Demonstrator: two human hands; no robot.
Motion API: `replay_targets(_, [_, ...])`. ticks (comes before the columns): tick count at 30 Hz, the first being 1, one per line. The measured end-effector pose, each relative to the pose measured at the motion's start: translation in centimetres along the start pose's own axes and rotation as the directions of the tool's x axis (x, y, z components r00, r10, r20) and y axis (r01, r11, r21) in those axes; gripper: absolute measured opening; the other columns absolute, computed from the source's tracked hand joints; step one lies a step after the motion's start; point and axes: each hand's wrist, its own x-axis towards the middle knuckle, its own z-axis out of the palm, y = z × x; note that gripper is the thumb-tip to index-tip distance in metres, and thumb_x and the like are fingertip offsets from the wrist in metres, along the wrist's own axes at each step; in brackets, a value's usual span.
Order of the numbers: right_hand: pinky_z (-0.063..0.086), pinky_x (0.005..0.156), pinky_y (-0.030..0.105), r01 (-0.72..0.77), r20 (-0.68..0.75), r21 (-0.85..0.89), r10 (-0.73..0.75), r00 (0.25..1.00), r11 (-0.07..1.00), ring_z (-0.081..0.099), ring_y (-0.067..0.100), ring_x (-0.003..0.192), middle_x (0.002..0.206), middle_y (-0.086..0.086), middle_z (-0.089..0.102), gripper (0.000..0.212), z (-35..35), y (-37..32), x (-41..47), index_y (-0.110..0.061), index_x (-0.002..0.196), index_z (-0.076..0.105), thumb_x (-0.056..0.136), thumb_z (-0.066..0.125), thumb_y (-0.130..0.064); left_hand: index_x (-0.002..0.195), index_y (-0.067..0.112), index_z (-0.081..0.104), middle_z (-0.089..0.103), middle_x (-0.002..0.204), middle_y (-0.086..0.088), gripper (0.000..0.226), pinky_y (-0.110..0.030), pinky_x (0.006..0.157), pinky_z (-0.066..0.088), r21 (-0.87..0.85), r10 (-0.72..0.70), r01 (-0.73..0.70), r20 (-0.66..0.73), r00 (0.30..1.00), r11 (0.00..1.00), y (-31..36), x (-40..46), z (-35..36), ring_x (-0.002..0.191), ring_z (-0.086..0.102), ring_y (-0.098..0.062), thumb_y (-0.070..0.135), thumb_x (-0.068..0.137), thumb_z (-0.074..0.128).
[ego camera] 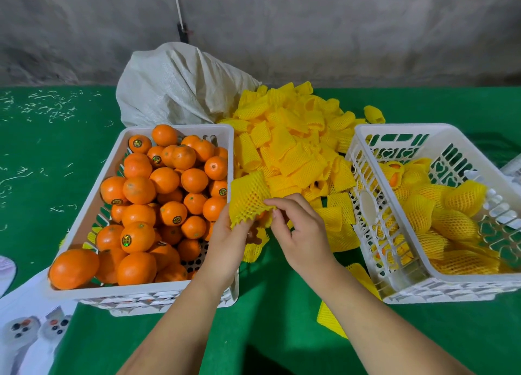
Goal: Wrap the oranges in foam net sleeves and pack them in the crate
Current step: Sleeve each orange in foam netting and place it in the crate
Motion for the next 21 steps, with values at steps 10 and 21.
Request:
replay_targets(10, [0.052, 0.074, 0.025, -0.050, -0.025, -0.040, 0.049, 0.998, 0.998, 0.057, 0.016, 0.093, 0.106, 0.004, 0.057, 0.019, 2.2, -1.1, -2.0, -0.008, 0.108, 0.063, 0.090, 0.063, -0.015, 0.109, 0.014, 0.067, 0.067, 0.088, 0.004, 0.025, -0.036, 0.073, 0.052, 0.052, 0.111, -0.109, -0.038, 0.993, 0.993, -0.1, -0.1, 1.0, 0.082, 0.061, -0.012, 0.015, 0.089, 0.052])
replay_targets(21, [0.054, 0.078, 0.026, -0.368, 0.222, 0.431, 0.298, 0.928, 0.824, 0.061, 0.014, 0.091, 0.101, -0.002, 0.053, 0.033, 0.2, -1.7, -0.7, -0.028, 0.116, 0.053, 0.090, 0.069, -0.039, 0.154, 0.024, 0.049, 0.067, 0.134, -0.013, 0.044, -0.054, 0.093, 0.057, 0.054, 0.060, -0.068, 0.140, 0.988, 0.996, -0.5, -0.8, -0.6, 0.115, 0.065, -0.035, 0.028, 0.112, 0.039])
